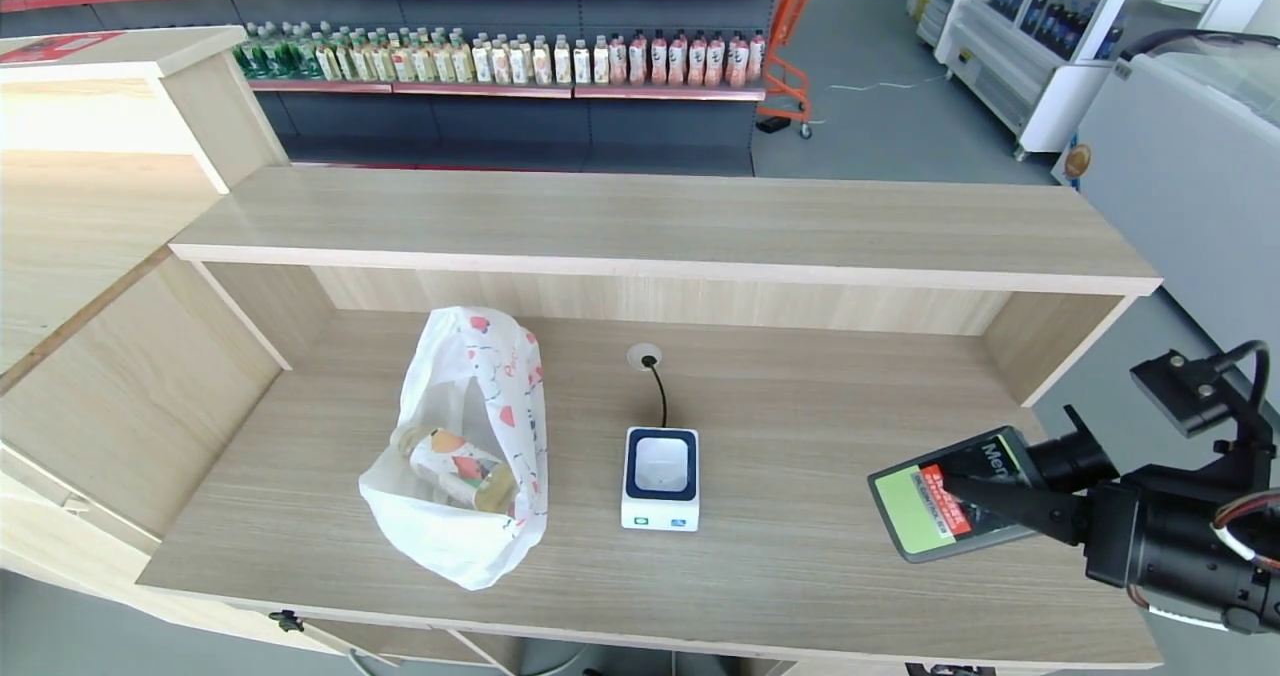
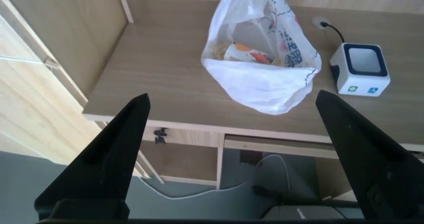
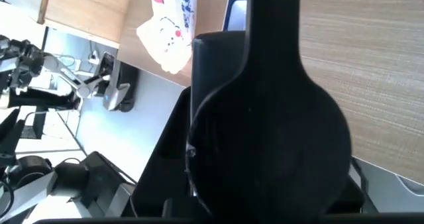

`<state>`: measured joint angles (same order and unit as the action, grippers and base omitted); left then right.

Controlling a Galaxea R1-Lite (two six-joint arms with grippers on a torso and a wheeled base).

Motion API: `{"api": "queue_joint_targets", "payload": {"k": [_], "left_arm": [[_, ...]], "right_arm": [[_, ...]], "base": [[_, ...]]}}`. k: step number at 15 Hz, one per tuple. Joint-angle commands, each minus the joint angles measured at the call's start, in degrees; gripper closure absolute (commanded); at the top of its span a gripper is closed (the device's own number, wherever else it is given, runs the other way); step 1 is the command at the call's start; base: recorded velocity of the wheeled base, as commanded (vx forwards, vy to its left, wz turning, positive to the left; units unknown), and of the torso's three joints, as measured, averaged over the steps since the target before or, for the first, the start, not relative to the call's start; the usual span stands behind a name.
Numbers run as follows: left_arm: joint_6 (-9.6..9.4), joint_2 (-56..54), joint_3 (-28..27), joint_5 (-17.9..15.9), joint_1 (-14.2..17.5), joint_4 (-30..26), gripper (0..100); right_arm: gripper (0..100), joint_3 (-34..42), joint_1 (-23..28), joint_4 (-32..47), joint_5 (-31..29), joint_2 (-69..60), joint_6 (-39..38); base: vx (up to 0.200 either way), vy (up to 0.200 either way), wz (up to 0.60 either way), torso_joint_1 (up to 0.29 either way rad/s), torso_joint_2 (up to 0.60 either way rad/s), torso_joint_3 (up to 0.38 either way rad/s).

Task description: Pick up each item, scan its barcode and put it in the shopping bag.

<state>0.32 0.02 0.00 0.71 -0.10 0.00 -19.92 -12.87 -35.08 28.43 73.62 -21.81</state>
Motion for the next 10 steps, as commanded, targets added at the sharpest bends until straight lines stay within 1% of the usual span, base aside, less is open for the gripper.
{"api": "queue_joint_targets", "payload": {"k": [1, 5, 8, 10], "left_arm": [[-0.05, -0.02, 0.00, 0.00, 0.01, 0.00, 0], [-0.05, -0.02, 0.00, 0.00, 0.01, 0.00, 0], [-0.14, -0.02, 0.00, 0.08, 0.01, 0.00, 0], [-0.23, -0.02, 0.00, 0.00, 0.01, 0.00, 0]], "right_arm": [[100, -0.30, 0.57, -0.25, -0.92, 1.62, 0.19], [100, -4.34, 2.24, -0.86, -5.49, 10.49, 2.56], [100, -6.89, 2.06, -6.66, -6.72, 18.75, 4.14], [100, -7.41, 2.06, -8.77, -7.25, 22.71, 4.93]], "base": [[0.000, 0.200, 0.00, -0.002, 0.00, -0.002], [0.000, 0.200, 0.00, 0.005, 0.01, 0.002], [0.000, 0.200, 0.00, 0.004, 0.00, 0.002], [0.000, 0.000, 0.00, 0.000, 0.00, 0.000]]}}
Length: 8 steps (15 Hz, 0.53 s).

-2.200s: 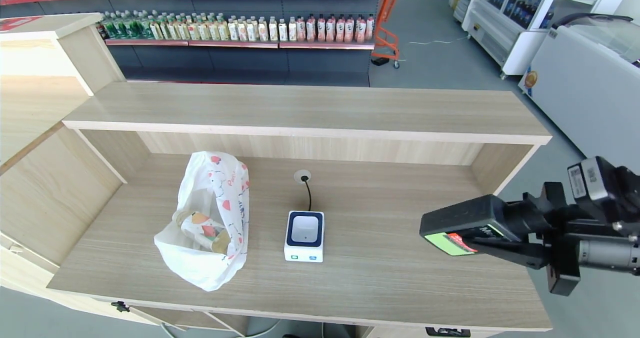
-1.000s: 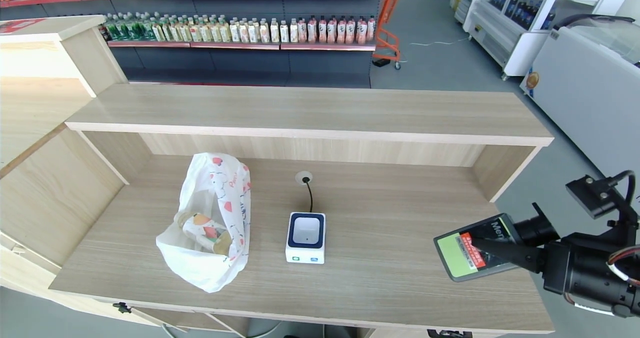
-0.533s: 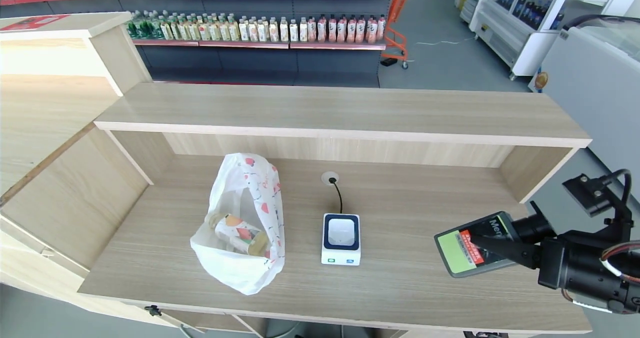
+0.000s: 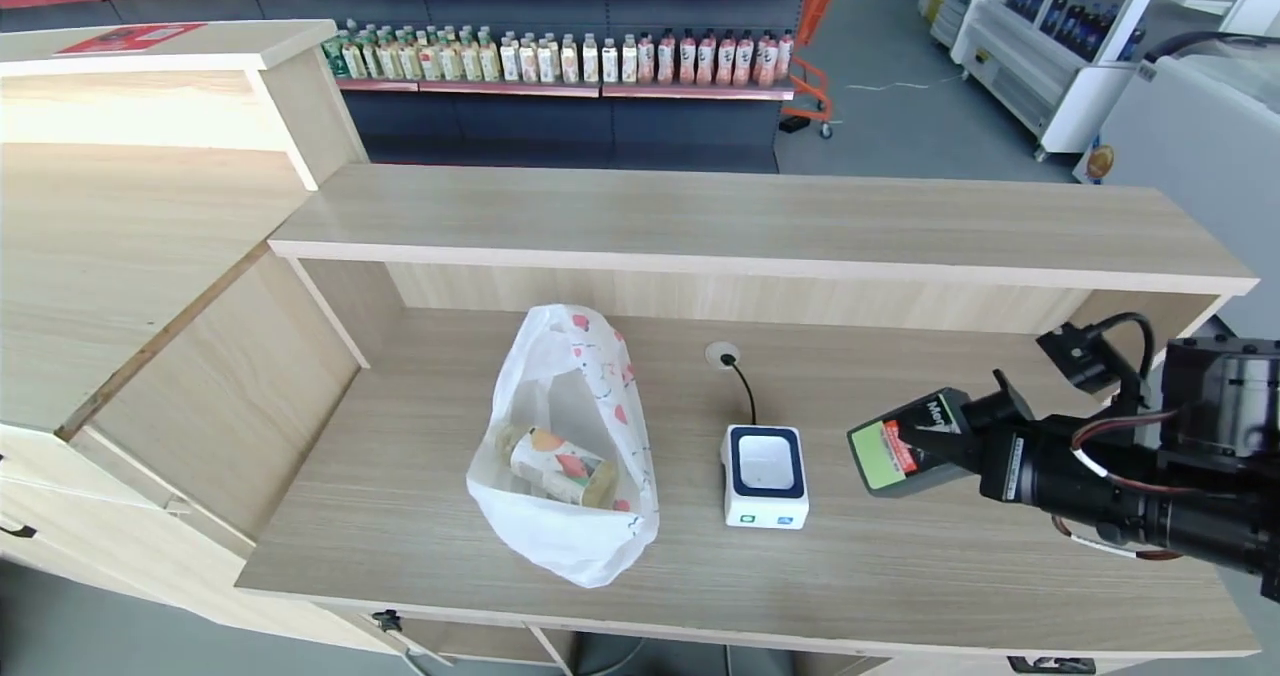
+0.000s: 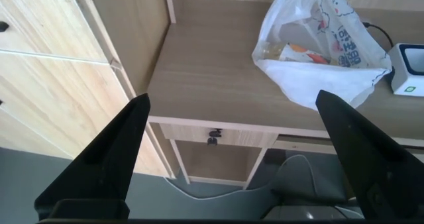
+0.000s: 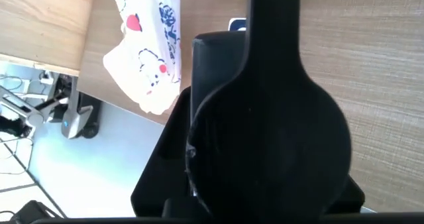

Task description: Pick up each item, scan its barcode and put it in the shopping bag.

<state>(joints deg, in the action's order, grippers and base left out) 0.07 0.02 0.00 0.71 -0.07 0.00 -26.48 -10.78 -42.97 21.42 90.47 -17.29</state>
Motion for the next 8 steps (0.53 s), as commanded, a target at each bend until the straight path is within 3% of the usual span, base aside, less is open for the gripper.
{"api": "queue_joint_targets", "payload": {"k": [1, 3, 8], "left_arm": [[0.01, -0.02, 0.00, 0.08, -0.01, 0.00, 0], [0.01, -0.02, 0.00, 0.08, -0.01, 0.00, 0], [0.01, -0.02, 0.00, 0.08, -0.01, 0.00, 0]], "right_arm": [[100, -0.86, 0.23, -1.06, -0.41, 7.62, 2.26], [100, -0.94, 0.23, -1.41, -1.73, 11.14, 4.89], [100, -3.32, -1.00, -12.58, -3.58, 21.24, 5.42]], "base": [[0.000, 0.000, 0.00, 0.000, 0.00, 0.000], [0.000, 0.000, 0.00, 0.000, 0.00, 0.000], [0.000, 0.000, 0.00, 0.000, 0.00, 0.000]]}}
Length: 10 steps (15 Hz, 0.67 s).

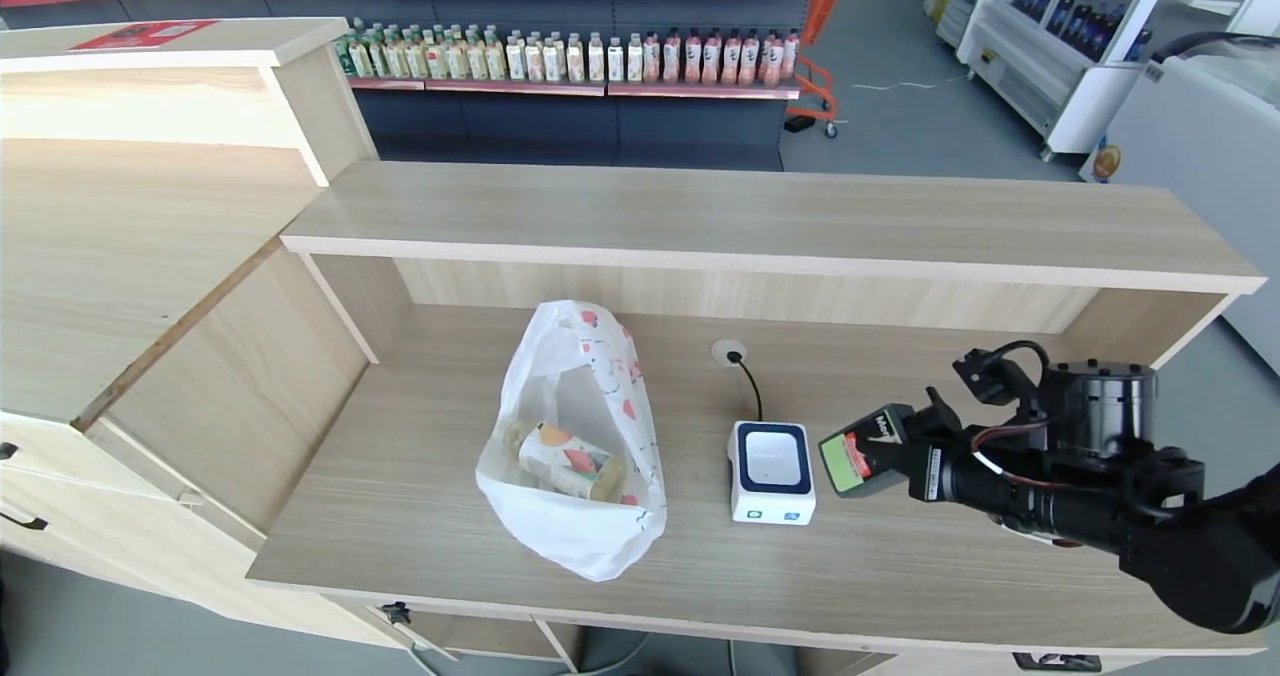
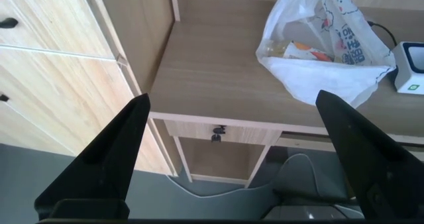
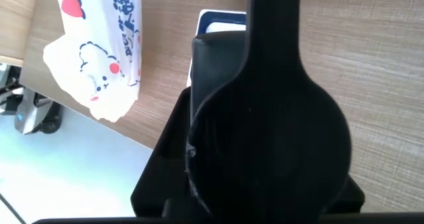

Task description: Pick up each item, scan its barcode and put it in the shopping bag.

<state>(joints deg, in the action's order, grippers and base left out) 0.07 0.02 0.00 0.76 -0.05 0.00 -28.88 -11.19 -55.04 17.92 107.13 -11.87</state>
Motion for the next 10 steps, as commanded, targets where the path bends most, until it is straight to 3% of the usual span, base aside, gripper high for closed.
{"api": "queue_joint_targets", "payload": {"k": [1, 10], "left_arm": [[0.01, -0.02, 0.00, 0.04, -0.04, 0.00, 0], [0.01, -0.02, 0.00, 0.04, -0.04, 0.00, 0]], "right_arm": [[100, -1.97, -1.03, -0.59, -0.08, 5.54, 0.01], [100, -8.91, -3.22, -0.68, 0.45, 11.52, -0.26]], "base": [[0.000, 0.000, 0.00, 0.000, 0.00, 0.000], [0.000, 0.000, 0.00, 0.000, 0.00, 0.000]]}}
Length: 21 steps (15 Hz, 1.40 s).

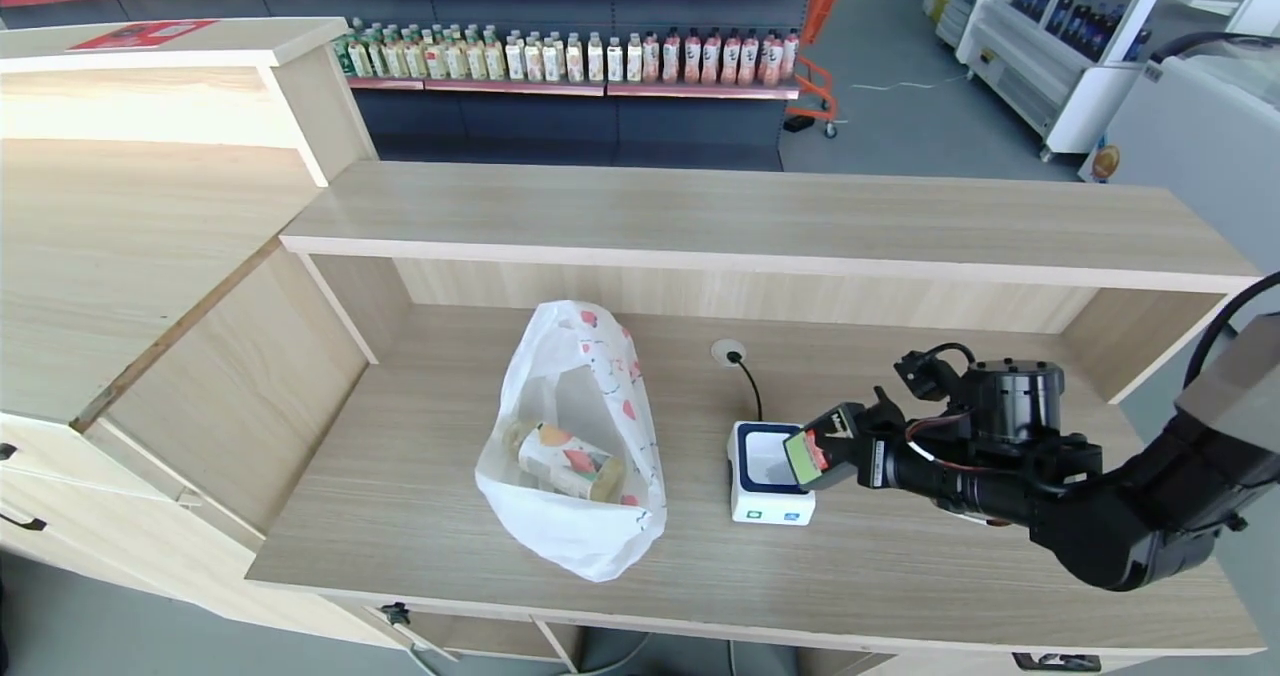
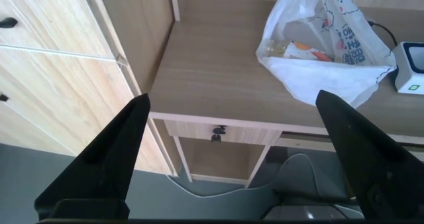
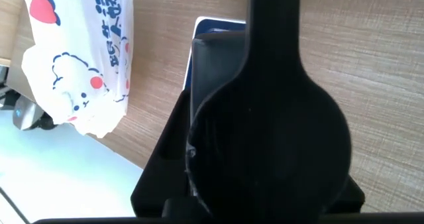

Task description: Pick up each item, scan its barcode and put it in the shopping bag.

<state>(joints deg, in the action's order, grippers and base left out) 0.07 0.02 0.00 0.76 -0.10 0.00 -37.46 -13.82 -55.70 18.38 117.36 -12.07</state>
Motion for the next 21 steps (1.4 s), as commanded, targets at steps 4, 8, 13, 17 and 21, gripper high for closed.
{"api": "queue_joint_targets", "payload": {"k": [4, 8, 13, 17, 21], "left_arm": [[0.01, -0.02, 0.00, 0.04, 0.01, 0.00, 0], [0.01, -0.02, 0.00, 0.04, 0.01, 0.00, 0], [0.01, -0.02, 0.00, 0.04, 0.01, 0.00, 0], [-0.07, -0.02, 0.00, 0.04, 0.01, 0.00, 0], [-0.07, -0.02, 0.00, 0.04, 0.01, 0.00, 0]], "right_arm": [[100, -2.88, -2.44, -1.34, -0.37, 4.63, -0.15], [100, -6.04, -3.23, -1.34, -0.54, 7.18, -0.24], [100, -6.84, -3.75, -1.43, -0.54, 9.12, -0.24], [100, -7.36, -3.84, -1.52, -0.54, 9.56, -0.24], [100, -8.24, -5.16, -0.02, -1.68, -0.29, -4.19]], "base": [[0.000, 0.000, 0.00, 0.000, 0.00, 0.000], [0.000, 0.000, 0.00, 0.000, 0.00, 0.000], [0.000, 0.000, 0.00, 0.000, 0.00, 0.000], [0.000, 0.000, 0.00, 0.000, 0.00, 0.000], [0.000, 0.000, 0.00, 0.000, 0.00, 0.000]]}}
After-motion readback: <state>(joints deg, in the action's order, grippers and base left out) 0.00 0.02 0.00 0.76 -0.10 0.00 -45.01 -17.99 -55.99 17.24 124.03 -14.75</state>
